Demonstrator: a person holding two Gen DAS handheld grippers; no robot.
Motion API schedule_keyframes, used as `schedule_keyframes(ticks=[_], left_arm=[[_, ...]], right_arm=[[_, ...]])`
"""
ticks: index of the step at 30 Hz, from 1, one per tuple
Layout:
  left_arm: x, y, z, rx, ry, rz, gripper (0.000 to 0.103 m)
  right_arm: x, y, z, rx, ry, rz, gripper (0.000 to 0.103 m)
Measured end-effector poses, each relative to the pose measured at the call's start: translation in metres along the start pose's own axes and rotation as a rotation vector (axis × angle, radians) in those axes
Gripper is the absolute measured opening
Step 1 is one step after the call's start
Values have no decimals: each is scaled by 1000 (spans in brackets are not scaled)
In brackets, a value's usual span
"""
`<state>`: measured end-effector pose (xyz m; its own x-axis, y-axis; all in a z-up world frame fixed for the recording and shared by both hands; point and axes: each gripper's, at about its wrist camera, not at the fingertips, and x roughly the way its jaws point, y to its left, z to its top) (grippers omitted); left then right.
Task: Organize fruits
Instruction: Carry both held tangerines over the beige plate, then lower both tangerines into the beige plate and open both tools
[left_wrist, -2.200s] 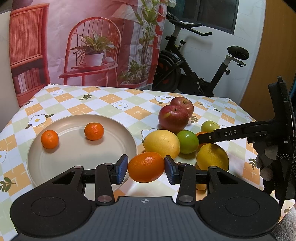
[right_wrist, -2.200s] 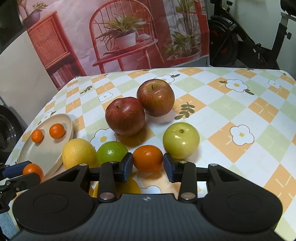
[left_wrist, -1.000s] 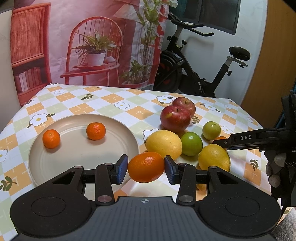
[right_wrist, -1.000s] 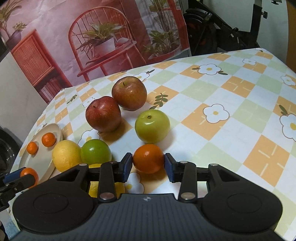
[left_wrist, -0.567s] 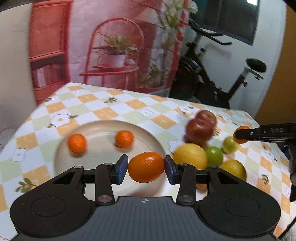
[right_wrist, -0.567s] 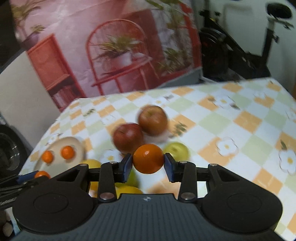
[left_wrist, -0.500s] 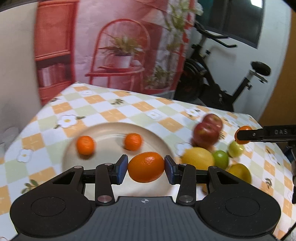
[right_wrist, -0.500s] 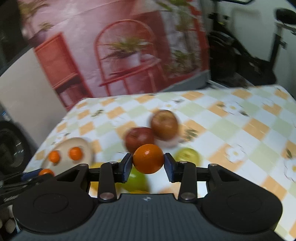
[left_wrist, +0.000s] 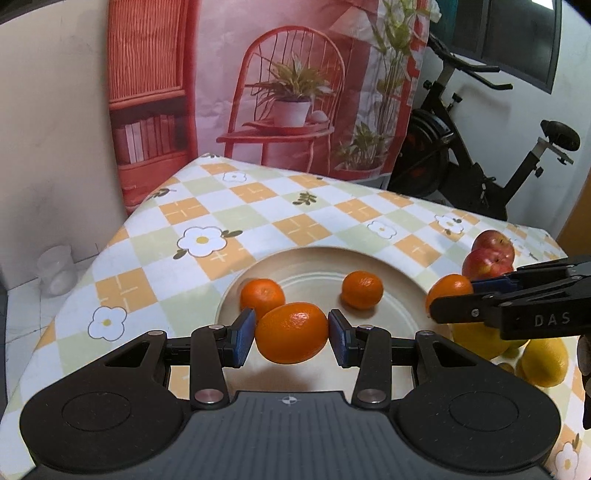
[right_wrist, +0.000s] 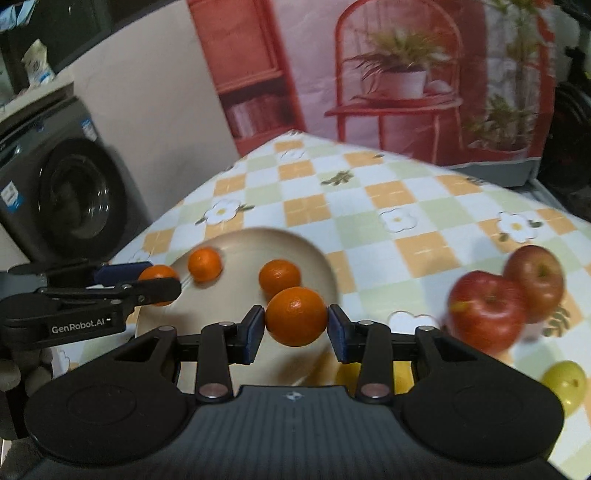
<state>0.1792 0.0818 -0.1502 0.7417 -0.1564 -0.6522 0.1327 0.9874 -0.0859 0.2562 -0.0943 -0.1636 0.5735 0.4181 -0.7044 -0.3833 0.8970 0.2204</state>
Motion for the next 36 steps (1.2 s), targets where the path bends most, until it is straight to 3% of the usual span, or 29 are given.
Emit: schedule_keyframes(ticks=[13,36], left_arm=[[18,7,-5,11,33,-4,45],[34,12,-5,28,45,40,46]], right_arm=[[29,6,0,-58,73,19,40],[45,7,1,-104,70,-25,40]])
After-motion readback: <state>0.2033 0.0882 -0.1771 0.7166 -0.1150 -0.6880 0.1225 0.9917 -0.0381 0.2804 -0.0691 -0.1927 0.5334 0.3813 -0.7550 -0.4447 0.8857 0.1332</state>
